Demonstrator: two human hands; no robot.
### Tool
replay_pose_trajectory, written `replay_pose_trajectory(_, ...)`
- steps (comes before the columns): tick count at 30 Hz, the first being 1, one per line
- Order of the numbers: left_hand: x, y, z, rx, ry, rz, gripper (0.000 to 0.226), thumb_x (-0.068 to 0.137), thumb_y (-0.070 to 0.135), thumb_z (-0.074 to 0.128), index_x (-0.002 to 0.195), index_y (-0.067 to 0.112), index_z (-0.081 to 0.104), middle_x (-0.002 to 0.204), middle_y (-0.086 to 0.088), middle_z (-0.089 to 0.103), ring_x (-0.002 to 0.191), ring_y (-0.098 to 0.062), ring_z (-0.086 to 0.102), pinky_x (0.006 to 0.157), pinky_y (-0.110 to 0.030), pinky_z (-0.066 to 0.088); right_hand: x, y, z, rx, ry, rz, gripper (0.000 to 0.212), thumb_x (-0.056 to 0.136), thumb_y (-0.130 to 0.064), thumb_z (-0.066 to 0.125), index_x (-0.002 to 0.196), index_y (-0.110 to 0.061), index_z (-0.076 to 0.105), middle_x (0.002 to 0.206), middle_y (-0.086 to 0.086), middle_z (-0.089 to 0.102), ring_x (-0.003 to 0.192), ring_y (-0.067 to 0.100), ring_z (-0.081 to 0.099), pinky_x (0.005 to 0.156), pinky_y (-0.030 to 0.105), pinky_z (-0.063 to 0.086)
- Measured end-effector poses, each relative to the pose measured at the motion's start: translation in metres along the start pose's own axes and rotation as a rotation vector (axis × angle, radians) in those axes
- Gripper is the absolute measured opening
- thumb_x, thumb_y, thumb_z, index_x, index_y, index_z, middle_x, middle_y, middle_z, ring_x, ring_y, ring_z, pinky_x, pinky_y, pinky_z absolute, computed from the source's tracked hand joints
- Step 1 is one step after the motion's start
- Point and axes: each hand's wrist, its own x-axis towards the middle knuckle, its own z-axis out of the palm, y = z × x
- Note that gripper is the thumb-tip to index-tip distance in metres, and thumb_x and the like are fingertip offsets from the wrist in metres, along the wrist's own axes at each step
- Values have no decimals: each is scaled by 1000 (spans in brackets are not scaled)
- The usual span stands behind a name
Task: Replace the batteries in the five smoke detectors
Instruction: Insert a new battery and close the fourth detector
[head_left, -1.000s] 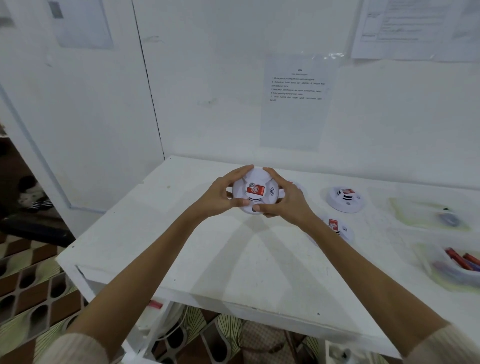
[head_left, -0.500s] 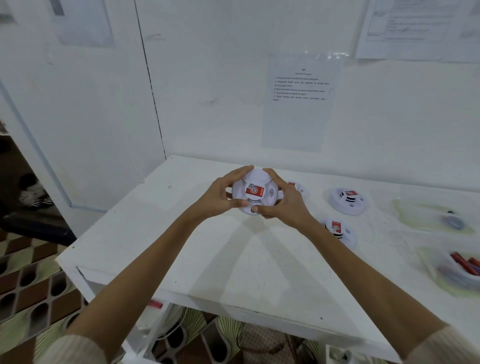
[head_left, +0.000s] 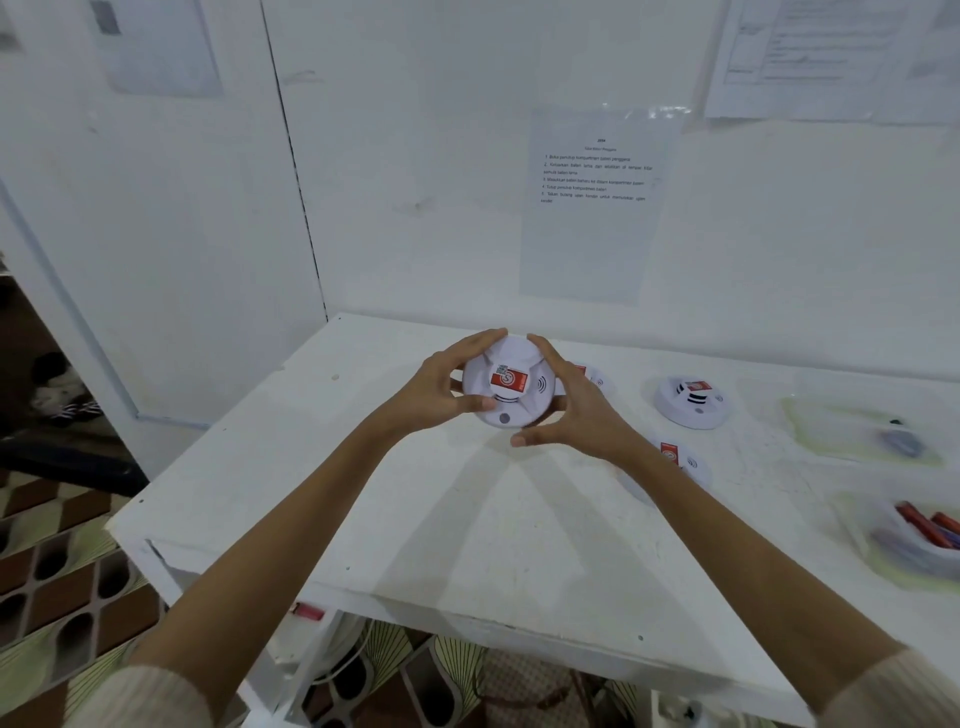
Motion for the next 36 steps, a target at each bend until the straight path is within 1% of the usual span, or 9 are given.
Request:
replay_pose_trajectory(2, -1, 0, 0, -8, -18, -14, 74, 76, 10, 74, 138, 27, 36, 144, 2, 40, 123, -15, 46, 84, -14, 49, -2, 3, -2, -67, 35, -16, 107, 52, -25, 90, 141, -26, 30, 124, 2, 52, 112, 14, 49, 89, 33, 50)
replay_pose_trajectory(4, -1, 1, -1, -6, -52, -31, 81, 73, 10, 77, 139, 28, 34, 144, 5, 40, 122, -12, 47, 85, -14, 49, -5, 1, -4, -99, 91, -42, 105, 51, -20, 90, 139, -25, 34, 124, 2, 46, 109, 12, 46, 86, 24, 48)
replay_pose_trajectory(7, -2, 0, -4, 15, -126, -35, 96, 64, 3, 83, 142, 24, 32, 143, 7, 39, 119, -9, 48, 85, -15, 49, -9, -2, -8, -55, 104, -67, 101, 49, -10, 90, 136, -19, 39, 126, -2, 36, 101, 4, 49, 71, 5, 45)
replay_pose_trajectory(10, -2, -1, -3, 29, -137, -15, 100, 61, 1, 84, 142, 24, 31, 143, 6, 40, 118, -11, 50, 84, -17, 50, -11, -4, -10, -67, 90, -83, 98, 50, -7, 89, 134, -12, 40, 127, 0, 40, 102, -6, 44, 73, -2, 39)
replay_pose_trajectory(13, -3, 1, -1, 16, -118, -23, 100, 59, 0, 85, 142, 24, 34, 140, 6, 44, 112, -10, 53, 81, -17, 51, -12, -4, -11, -113, 66, -96, 102, 51, -11, 89, 138, -13, 36, 127, -1, 38, 108, 5, 42, 79, -3, 35)
replay_pose_trajectory(18, -4, 5, 1, 3, -114, -46, 97, 58, -4, 84, 141, 18, 38, 133, 4, 50, 107, -7, 55, 78, -15, 51, -15, -2, -12, -120, 48, -96, 104, 52, -14, 89, 140, -15, 33, 127, -2, 36, 112, 8, 39, 85, -1, 35)
replay_pose_trajectory(26, -4, 6, 3, 31, -123, -52, 95, 59, -4, 84, 139, 19, 39, 130, 9, 50, 105, -1, 55, 76, -12, 50, -19, -2, -11, -118, 75, -76, 103, 51, -13, 89, 139, -13, 34, 132, 5, 39, 114, 10, 39, 92, 17, 37)
replay_pose_trajectory(31, -3, 8, 3, 40, -121, -52, 94, 59, -3, 84, 138, 21, 38, 128, 11, 49, 105, 2, 54, 75, -11, 49, -17, -2, -13, -142, 76, -83, 101, 51, -13, 90, 137, -12, 37, 132, 6, 40, 112, 10, 40, 83, -2, 34)
replay_pose_trajectory(36, -5, 9, 1, 48, -121, -59, 94, 60, -3, 83, 139, 20, 37, 128, 12, 49, 106, -1, 53, 77, -10, 49, -18, -4, -12, -138, 77, -94, 102, 51, -14, 90, 137, -13, 37, 131, 4, 40, 110, 9, 41, 81, -4, 33)
